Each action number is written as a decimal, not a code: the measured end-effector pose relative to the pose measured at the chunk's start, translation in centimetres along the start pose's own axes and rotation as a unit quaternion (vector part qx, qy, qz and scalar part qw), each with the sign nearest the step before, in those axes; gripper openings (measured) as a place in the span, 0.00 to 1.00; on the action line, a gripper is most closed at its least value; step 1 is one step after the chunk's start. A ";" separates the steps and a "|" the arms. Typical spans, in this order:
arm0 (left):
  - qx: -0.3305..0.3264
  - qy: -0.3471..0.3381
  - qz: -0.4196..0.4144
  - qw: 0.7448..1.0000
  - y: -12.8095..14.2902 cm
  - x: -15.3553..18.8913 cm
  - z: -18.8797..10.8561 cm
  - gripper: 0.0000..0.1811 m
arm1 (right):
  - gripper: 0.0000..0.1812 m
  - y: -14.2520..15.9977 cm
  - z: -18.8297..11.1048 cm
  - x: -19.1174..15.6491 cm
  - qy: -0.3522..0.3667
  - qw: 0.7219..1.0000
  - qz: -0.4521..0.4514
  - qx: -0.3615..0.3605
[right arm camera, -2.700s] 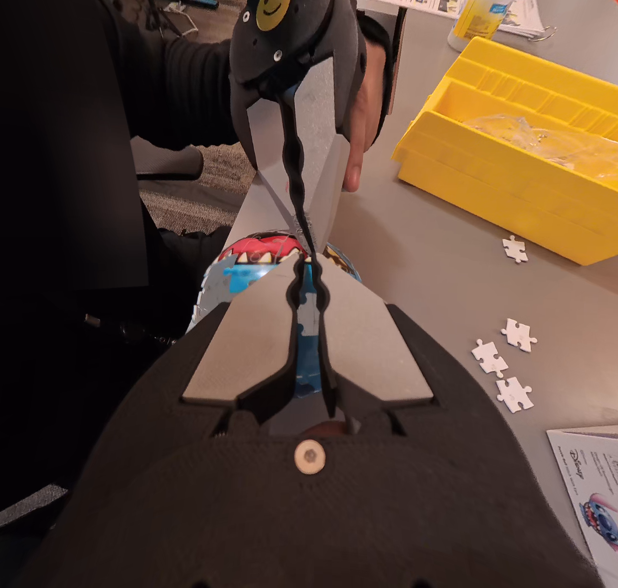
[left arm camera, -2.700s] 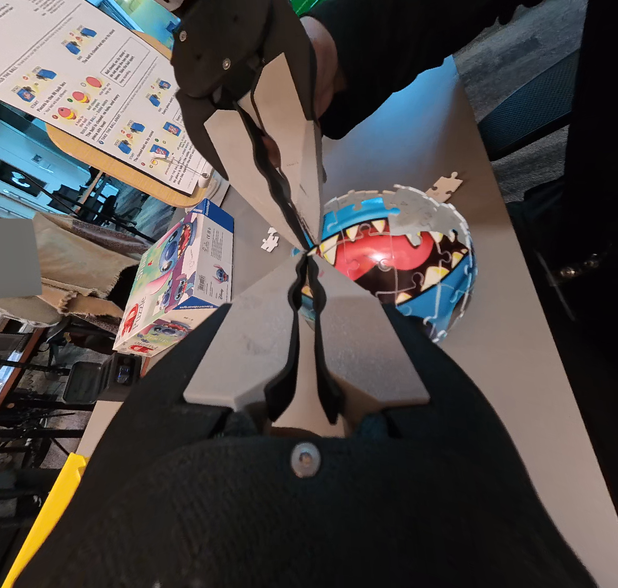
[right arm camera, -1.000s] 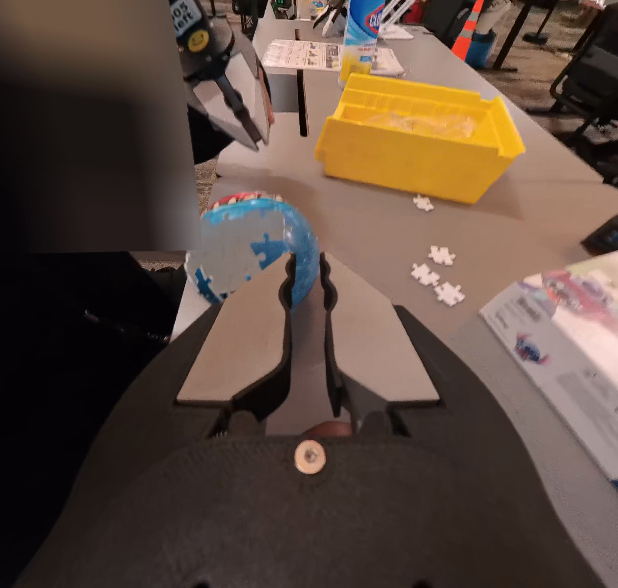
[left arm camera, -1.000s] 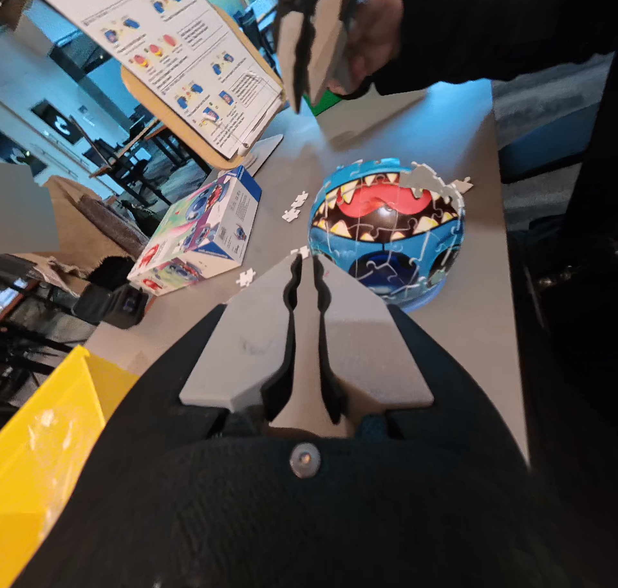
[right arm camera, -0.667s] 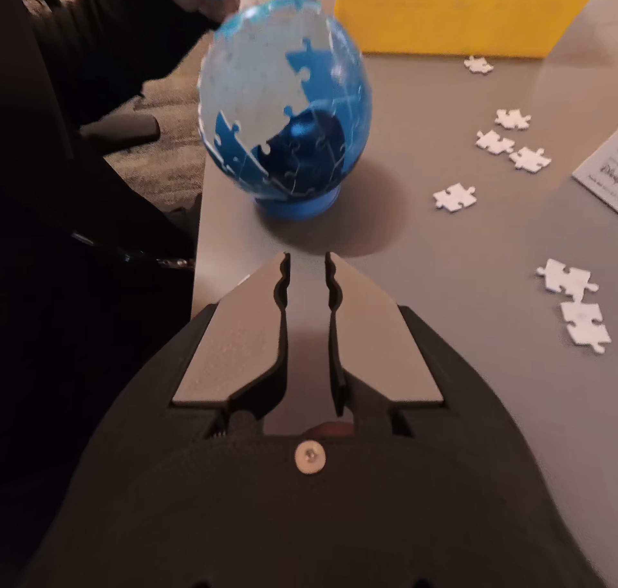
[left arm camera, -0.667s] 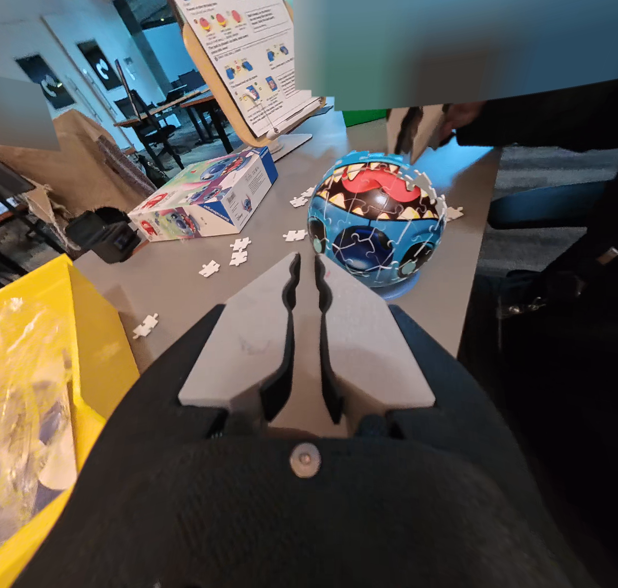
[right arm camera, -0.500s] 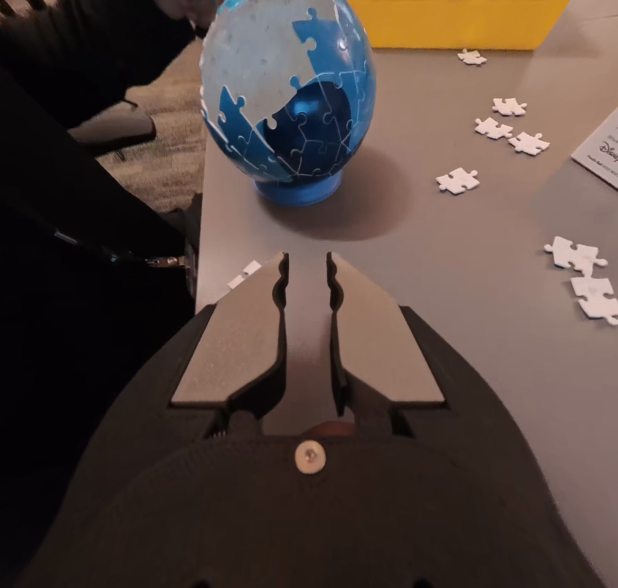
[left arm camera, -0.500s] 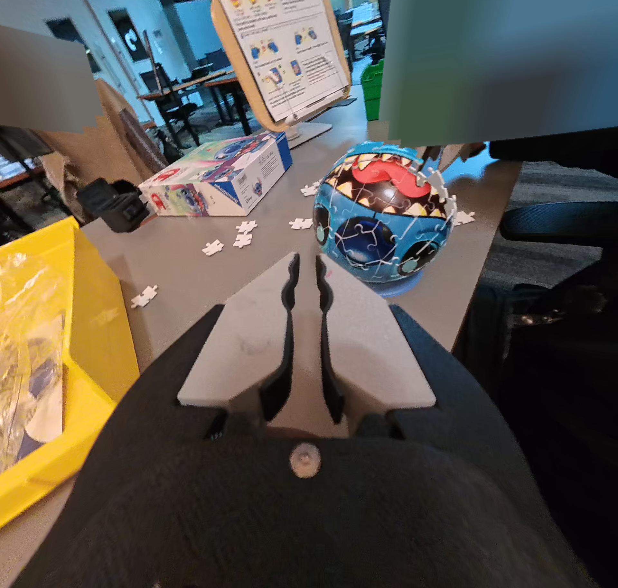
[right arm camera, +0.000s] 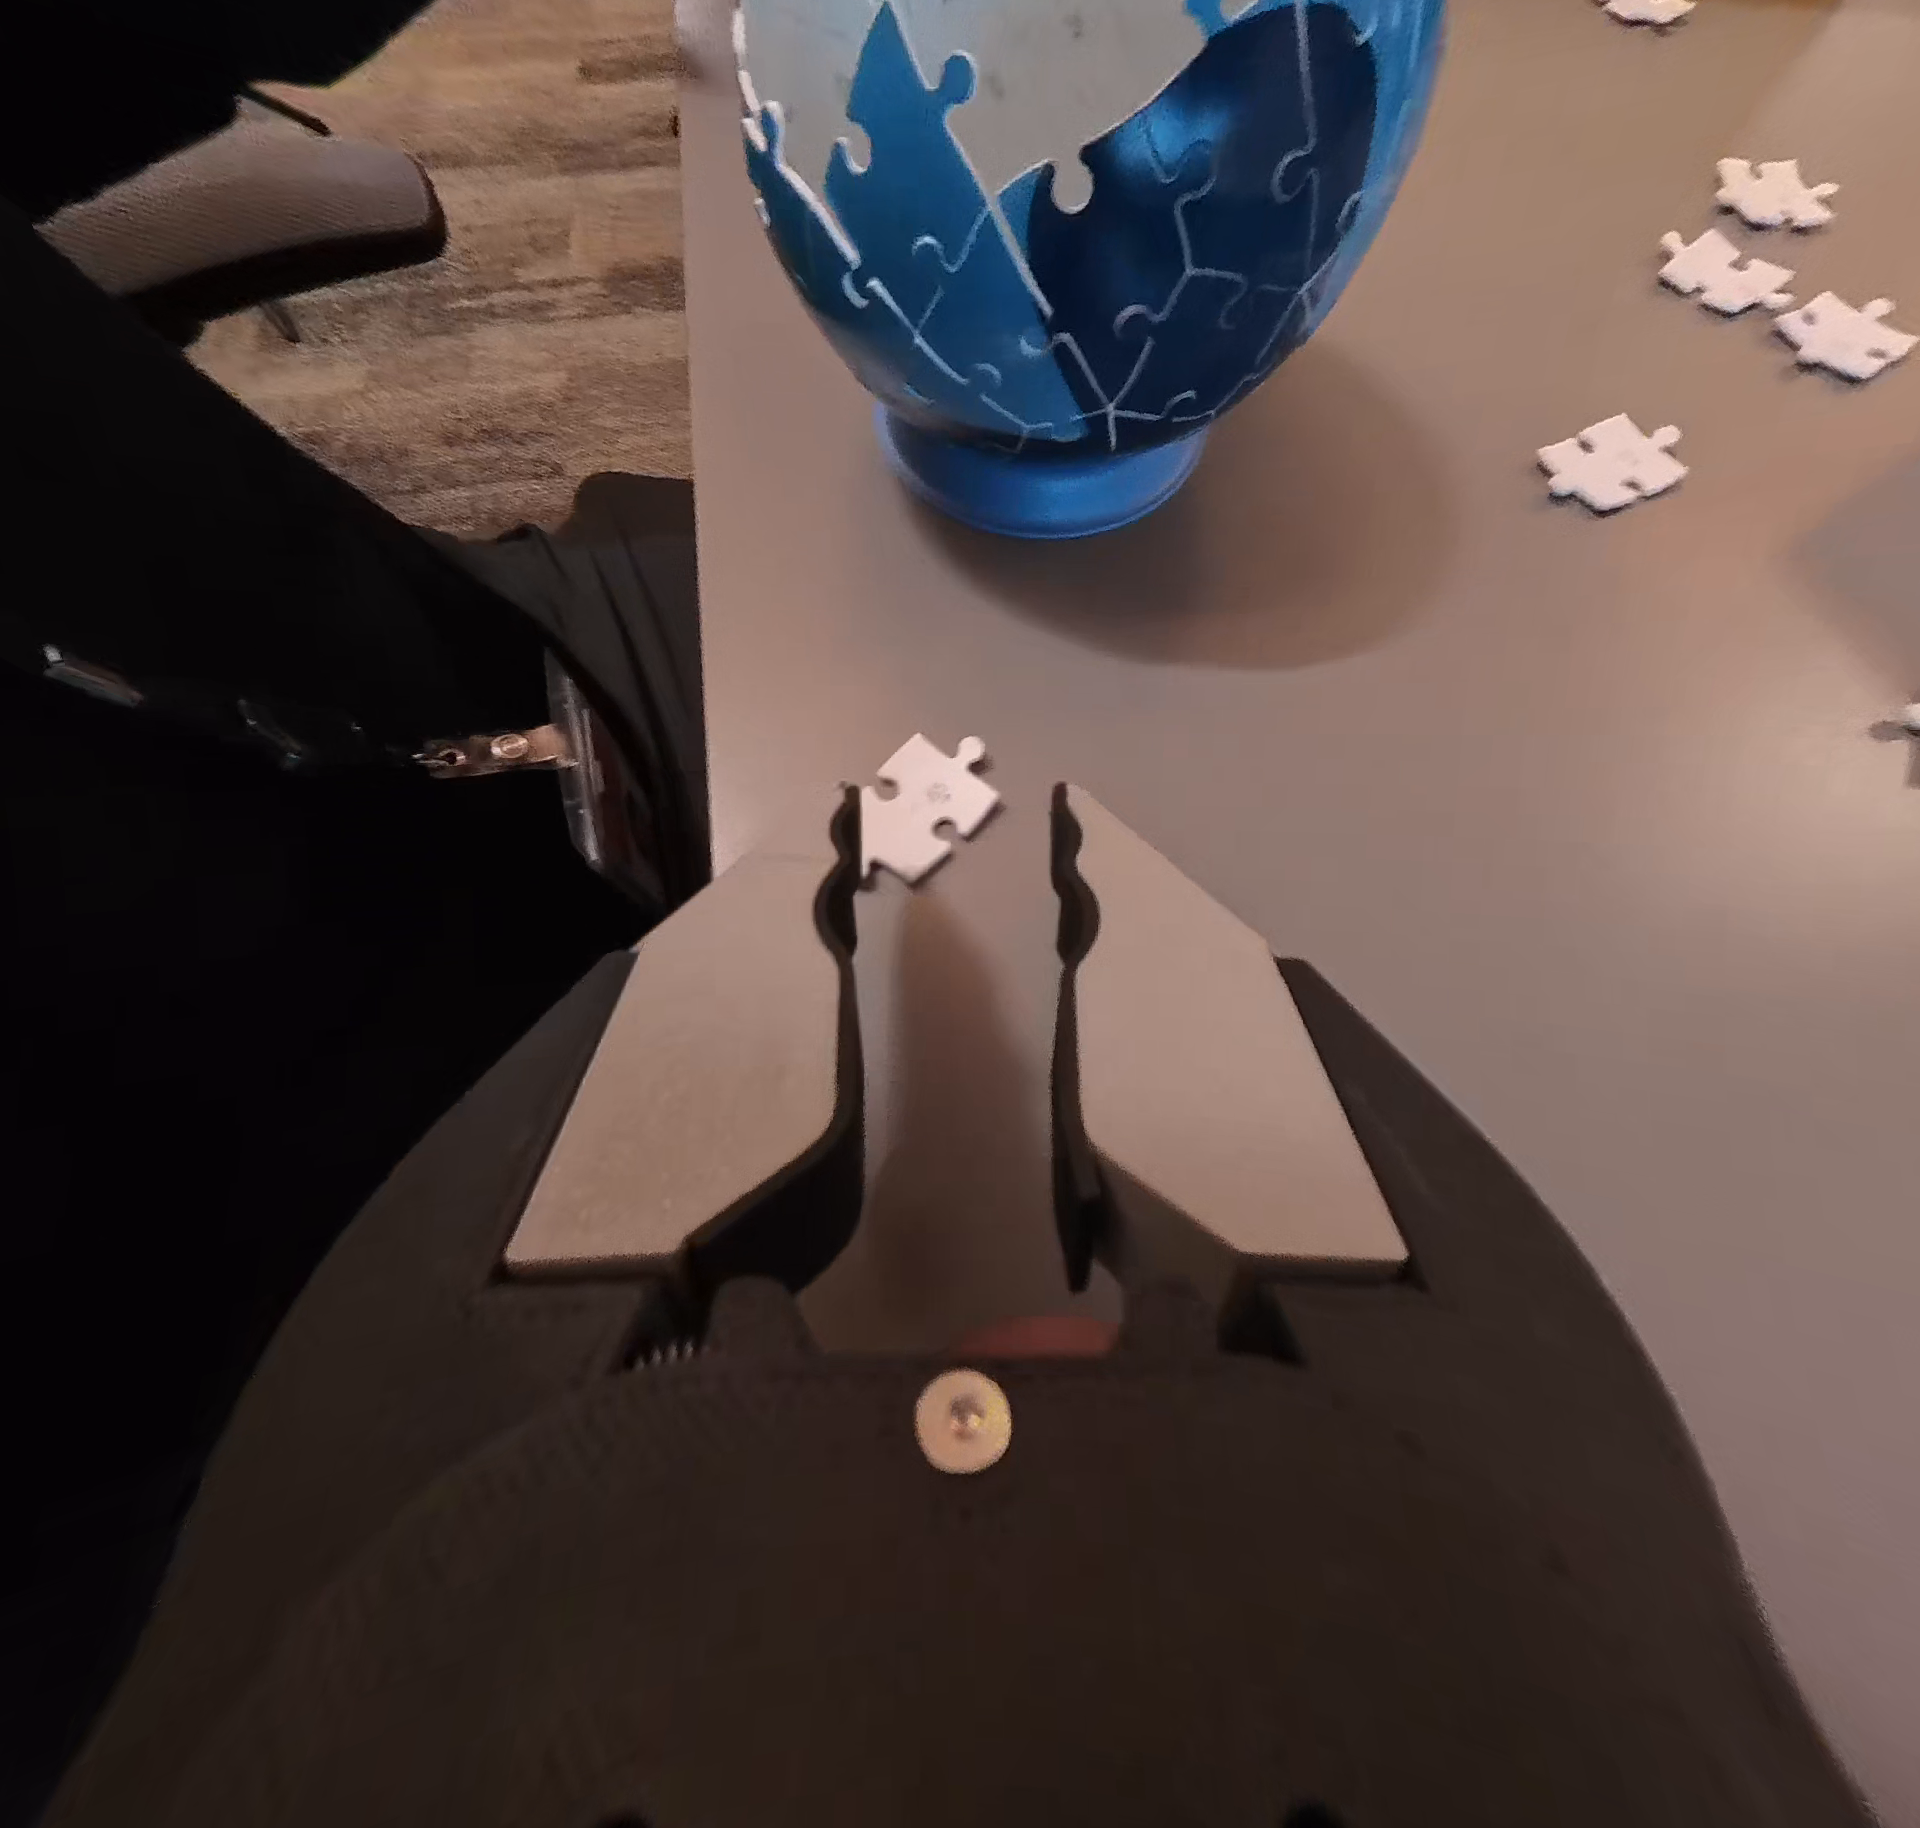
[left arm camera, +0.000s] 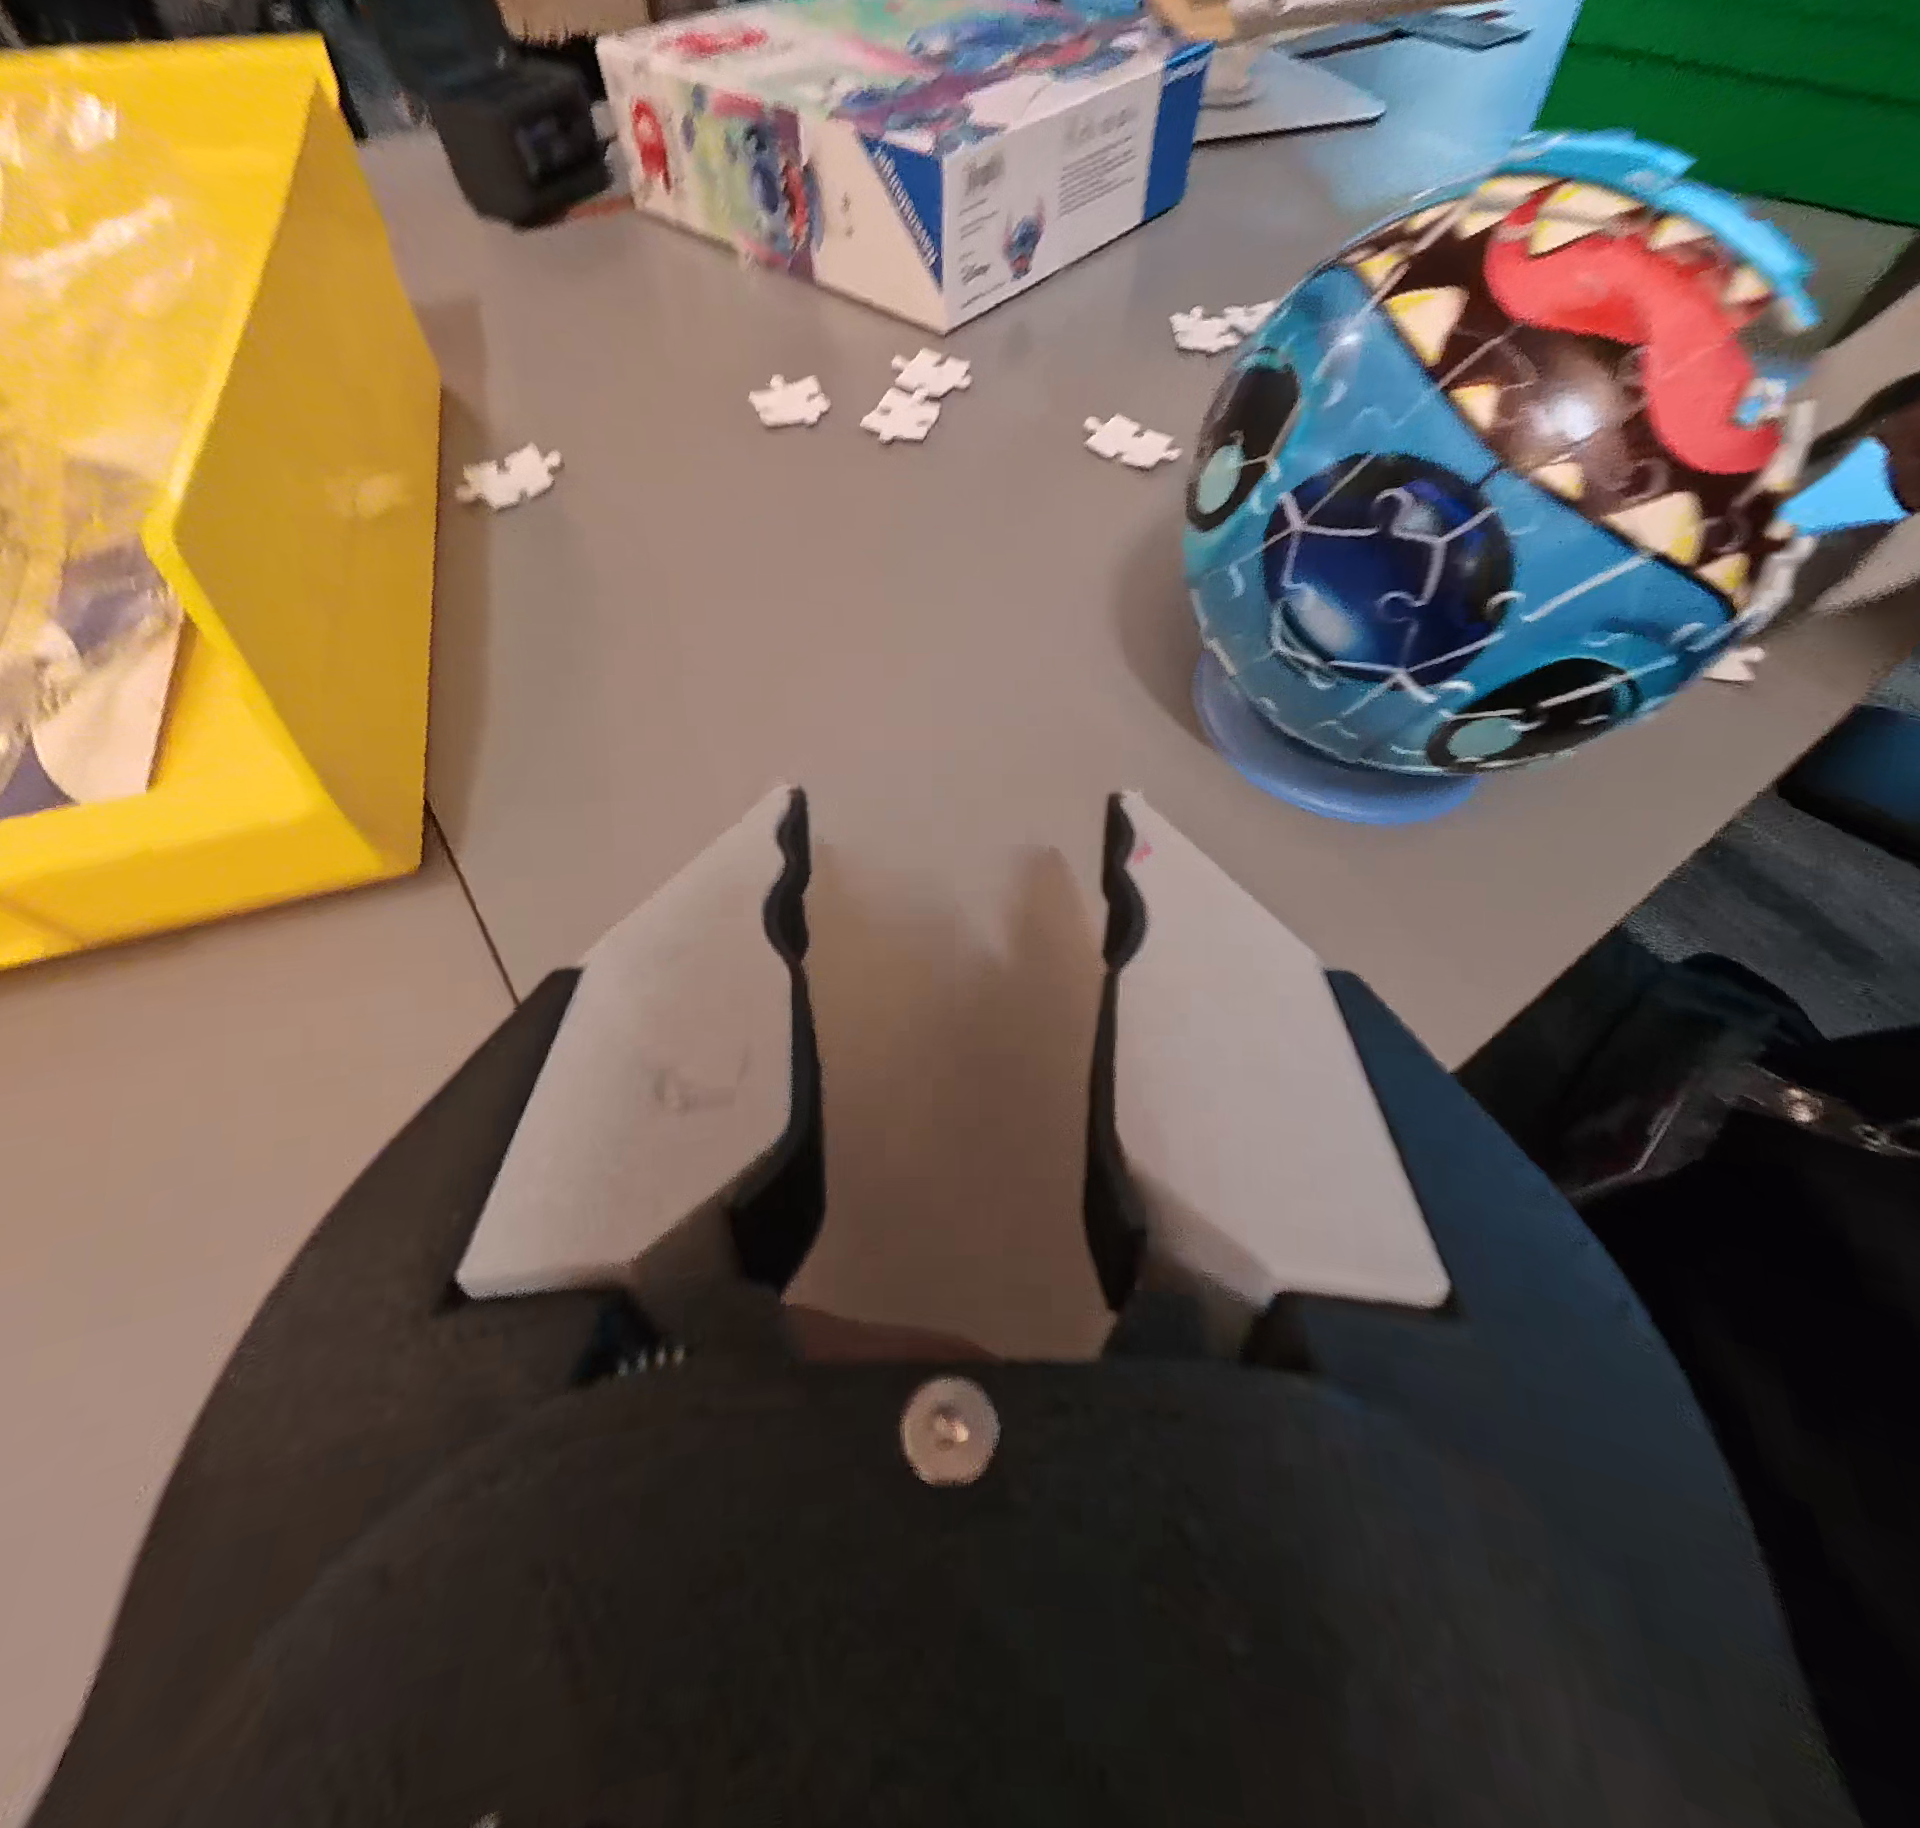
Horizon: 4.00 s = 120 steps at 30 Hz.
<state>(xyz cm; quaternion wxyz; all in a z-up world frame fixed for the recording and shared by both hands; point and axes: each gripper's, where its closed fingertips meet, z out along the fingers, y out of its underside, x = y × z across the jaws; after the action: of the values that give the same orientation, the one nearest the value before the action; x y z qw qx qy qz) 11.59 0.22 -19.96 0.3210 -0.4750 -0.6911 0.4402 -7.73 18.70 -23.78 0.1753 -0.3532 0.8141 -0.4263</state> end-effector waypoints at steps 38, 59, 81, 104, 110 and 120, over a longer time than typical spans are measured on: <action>0.035 0.107 0.036 0.993 -3.8 -2.4 8.9 0.47 | 0.50 -1.3 -1.6 21.0 0.223 0.972 -0.008 0.071; 0.008 0.024 0.125 0.992 -1.7 -3.9 6.6 0.54 | 0.58 -1.3 -1.1 17.0 0.220 0.969 -0.102 0.051; -0.028 -0.155 0.193 0.968 -0.6 -8.3 6.2 0.36 | 0.61 2.8 -7.7 25.7 0.423 0.900 0.098 0.035; -0.005 -0.256 0.232 0.939 -1.4 -9.8 4.6 0.24 | 0.60 2.2 -8.6 23.8 0.414 0.899 0.117 0.079; -0.004 -0.252 0.226 0.941 -1.3 -9.9 4.5 0.24 | 0.60 2.2 -8.5 23.8 0.415 0.899 0.113 0.078; -0.013 -0.238 0.221 0.946 -1.0 -9.8 4.8 0.23 | 0.60 2.3 -8.1 23.7 0.406 0.904 0.115 0.069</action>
<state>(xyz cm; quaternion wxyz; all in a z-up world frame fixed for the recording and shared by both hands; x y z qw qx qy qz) 10.41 -10.65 -21.24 0.0355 -0.5019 -0.6306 0.5909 -29.84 7.02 -20.63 -0.0987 -0.0410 0.8185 -0.5644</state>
